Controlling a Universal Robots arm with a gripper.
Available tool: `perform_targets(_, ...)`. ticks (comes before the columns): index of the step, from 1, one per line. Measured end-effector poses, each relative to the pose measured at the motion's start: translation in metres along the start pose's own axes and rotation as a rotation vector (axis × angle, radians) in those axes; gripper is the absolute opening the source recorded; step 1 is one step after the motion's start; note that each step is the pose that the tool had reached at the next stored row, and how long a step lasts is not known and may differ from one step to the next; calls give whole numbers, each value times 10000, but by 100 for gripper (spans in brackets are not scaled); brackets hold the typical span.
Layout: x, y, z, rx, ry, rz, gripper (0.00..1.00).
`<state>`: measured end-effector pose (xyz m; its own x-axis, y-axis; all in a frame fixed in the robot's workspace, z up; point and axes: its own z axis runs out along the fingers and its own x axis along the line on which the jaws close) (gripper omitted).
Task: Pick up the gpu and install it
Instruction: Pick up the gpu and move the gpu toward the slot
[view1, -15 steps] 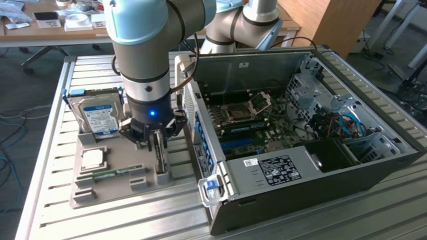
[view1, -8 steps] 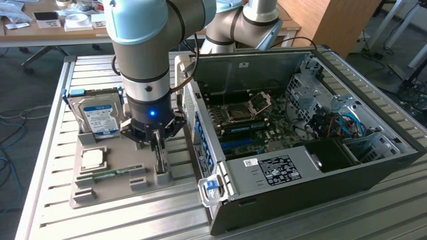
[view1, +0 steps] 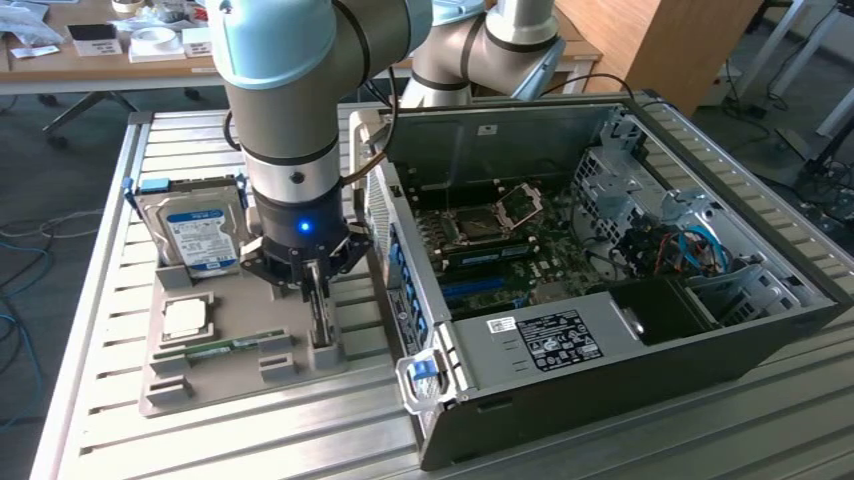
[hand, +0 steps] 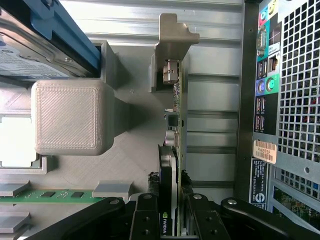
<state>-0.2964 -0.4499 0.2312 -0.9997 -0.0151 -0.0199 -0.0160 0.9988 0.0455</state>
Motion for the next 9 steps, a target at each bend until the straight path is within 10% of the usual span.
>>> perform_targets(9,0,0,0,0,-1,0,27)
